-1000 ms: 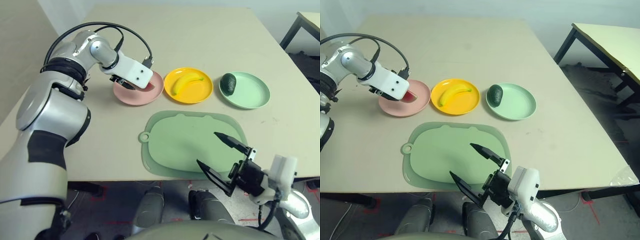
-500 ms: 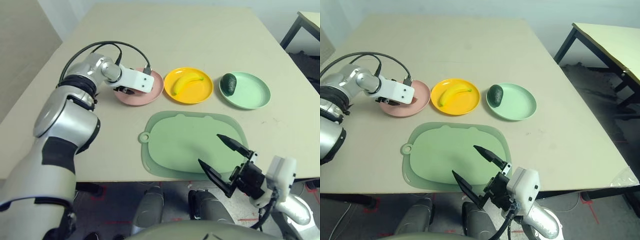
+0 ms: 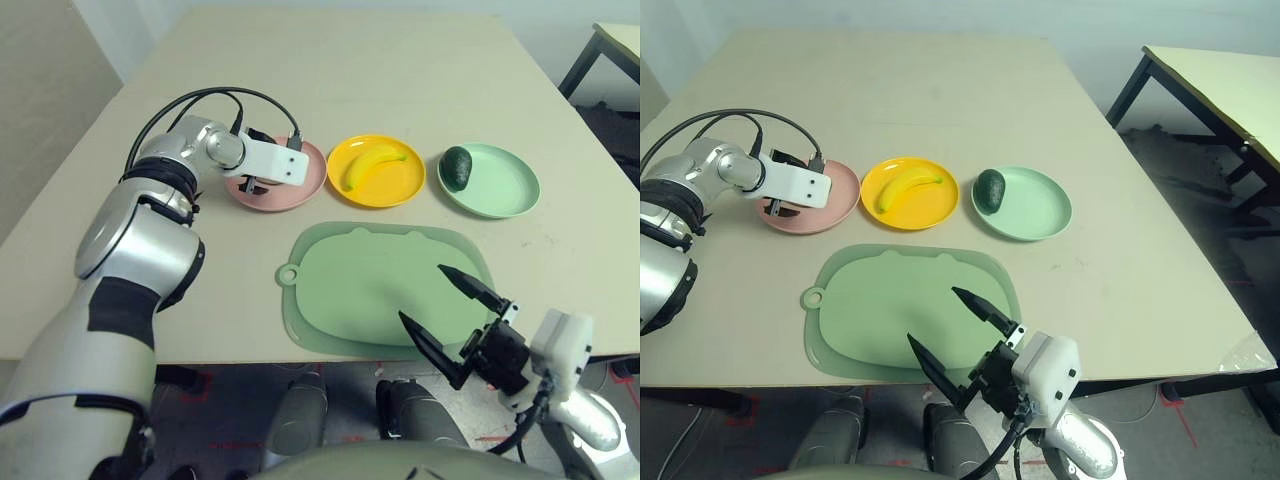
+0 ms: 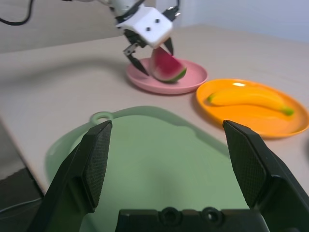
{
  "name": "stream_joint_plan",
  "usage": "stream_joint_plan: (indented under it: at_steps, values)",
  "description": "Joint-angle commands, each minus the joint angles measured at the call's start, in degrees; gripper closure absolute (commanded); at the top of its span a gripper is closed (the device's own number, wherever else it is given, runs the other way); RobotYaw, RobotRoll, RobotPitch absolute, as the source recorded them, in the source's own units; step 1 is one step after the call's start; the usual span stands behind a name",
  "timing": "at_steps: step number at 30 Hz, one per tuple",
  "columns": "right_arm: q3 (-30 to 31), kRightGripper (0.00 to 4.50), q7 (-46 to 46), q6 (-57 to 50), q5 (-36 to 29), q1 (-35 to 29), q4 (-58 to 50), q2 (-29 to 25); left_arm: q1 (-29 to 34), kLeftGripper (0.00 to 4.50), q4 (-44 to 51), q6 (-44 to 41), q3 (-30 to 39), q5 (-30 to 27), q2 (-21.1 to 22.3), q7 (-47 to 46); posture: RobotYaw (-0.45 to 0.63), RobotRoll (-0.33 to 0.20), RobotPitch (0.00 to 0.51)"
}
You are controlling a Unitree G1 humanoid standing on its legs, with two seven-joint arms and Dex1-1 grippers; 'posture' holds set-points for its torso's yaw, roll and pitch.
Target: Place the fruits into color-matched plates.
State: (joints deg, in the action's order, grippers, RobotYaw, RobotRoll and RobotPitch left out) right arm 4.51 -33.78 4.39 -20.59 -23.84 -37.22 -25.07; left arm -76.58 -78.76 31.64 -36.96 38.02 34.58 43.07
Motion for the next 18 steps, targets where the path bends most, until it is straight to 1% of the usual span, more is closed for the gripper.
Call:
stream_joint_plan:
  at_steps: [1,3,5,7,9,11,13,18]
  values:
    - [-2.90,0.00,0.55,-2.24,-0.21,3.63,3.64,-1.01,-0.49,0.02,-0.09,0.46,3.15,-1.61,1.08,1.48,0.08,0.000,0.125]
    - [-3.82,0.00,0.25,-3.10,0.63,8.18,6.59,-1.83,-0.31,0.02,0.05,-0.22,7.76,-5.90,1.42,4.63,0.07,0.000,0.127]
    - [-5.52,0.00,1.67,-4.80,1.12,13.83,10.00,-2.06,0.03,0.02,0.43,-1.23,13.85,-11.81,1.51,9.78,0.08,0.000,0.130]
    - [-8.00,0.00,3.54,-7.26,0.02,18.97,13.08,-1.97,0.43,0.02,1.19,-2.19,19.36,-17.19,1.91,15.36,0.09,0.000,0.130]
    - [-10.55,0.00,4.95,-9.45,-0.48,22.50,16.05,-2.36,1.27,0.02,2.29,-2.51,22.73,-20.43,2.87,19.75,0.12,0.000,0.129]
    - [-12.89,0.00,5.79,-10.97,-0.44,24.16,18.70,-2.95,2.93,0.02,3.69,-1.80,24.16,-21.94,4.21,23.20,0.15,0.000,0.128]
    - [-15.17,0.00,6.61,-11.96,-0.21,24.38,20.34,-3.39,5.05,0.02,5.28,-2.30,26.41,-24.65,5.22,26.33,0.16,0.000,0.129]
    - [-20.44,0.00,9.37,-14.60,-1.34,22.06,19.84,-2.68,11.18,0.02,10.59,-7.92,33.24,-32.89,6.41,30.17,0.18,0.000,0.141]
